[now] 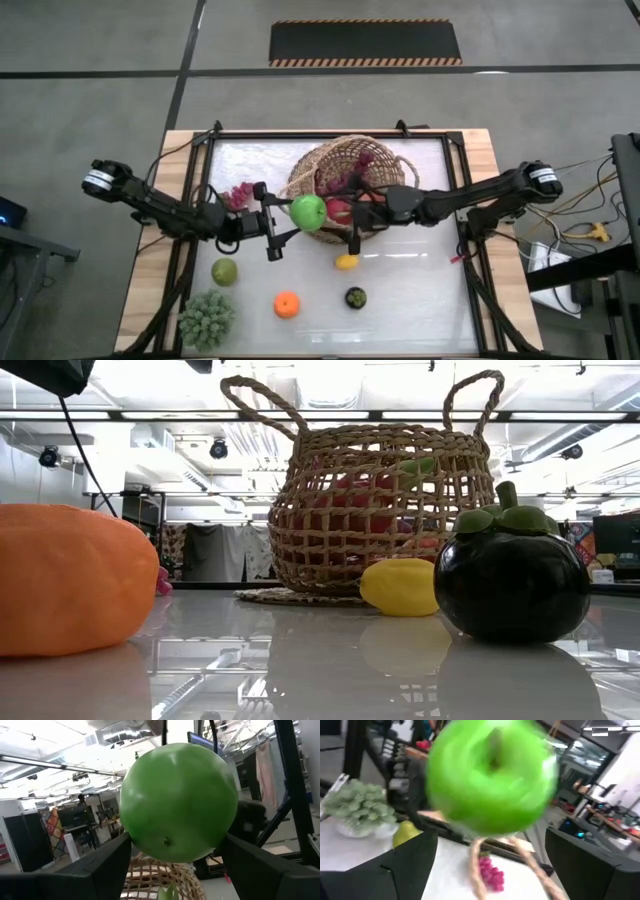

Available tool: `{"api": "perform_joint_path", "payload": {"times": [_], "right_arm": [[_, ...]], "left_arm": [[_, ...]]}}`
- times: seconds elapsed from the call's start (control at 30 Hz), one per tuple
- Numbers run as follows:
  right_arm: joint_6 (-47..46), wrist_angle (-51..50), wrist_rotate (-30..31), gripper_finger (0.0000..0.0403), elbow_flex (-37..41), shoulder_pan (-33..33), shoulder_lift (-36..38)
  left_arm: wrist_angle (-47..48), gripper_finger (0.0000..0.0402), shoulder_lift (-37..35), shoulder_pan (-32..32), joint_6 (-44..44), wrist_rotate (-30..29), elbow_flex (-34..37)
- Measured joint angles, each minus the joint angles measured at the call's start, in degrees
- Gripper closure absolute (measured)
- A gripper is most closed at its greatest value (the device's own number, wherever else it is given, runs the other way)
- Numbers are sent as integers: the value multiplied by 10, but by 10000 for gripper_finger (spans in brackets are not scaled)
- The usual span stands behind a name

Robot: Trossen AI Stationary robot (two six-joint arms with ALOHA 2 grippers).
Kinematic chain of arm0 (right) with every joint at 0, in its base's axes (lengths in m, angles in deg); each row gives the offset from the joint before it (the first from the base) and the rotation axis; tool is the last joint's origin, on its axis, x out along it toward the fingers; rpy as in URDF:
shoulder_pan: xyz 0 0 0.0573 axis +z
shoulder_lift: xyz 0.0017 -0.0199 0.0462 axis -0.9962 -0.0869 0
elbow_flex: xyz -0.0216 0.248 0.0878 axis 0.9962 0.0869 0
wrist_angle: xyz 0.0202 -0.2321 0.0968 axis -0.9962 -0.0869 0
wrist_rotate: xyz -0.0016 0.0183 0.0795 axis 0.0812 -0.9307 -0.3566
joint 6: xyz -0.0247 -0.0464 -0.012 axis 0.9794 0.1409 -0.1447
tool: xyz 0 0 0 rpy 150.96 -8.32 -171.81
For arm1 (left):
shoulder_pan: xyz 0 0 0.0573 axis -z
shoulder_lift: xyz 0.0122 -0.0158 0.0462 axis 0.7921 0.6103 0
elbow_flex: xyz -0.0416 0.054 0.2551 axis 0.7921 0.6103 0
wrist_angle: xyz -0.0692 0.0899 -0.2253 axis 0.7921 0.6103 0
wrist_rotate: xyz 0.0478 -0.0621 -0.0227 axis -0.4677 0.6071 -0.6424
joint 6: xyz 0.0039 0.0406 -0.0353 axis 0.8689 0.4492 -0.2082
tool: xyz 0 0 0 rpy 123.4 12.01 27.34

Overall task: Build produce basket
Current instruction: Put the green apple into the brown basket, then put the green pear into the brown basket

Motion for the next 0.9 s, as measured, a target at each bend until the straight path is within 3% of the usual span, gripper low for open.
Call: {"api": "perform_joint_path", "payload": {"times": [0.33, 0.57, 0.63, 0.77, 0.9], "right_arm": [[-12, -79, 8, 46, 0, 0, 70], [-32, -78, -16, 46, -1, -6, 61], [-31, -98, 21, 46, -1, -11, 58], [-40, -175, 154, 48, 0, -12, 72], [-80, -229, 169, 56, 0, -11, 116]], "left_arm": [[30, 126, 0, 0, 1, -48, 0], [30, 126, 0, -2, 2, -47, 0], [30, 126, 1, -9, 1, -47, -1], [36, 126, 17, -19, -11, -61, 1], [31, 126, 14, -18, 1, -57, -1]]}}
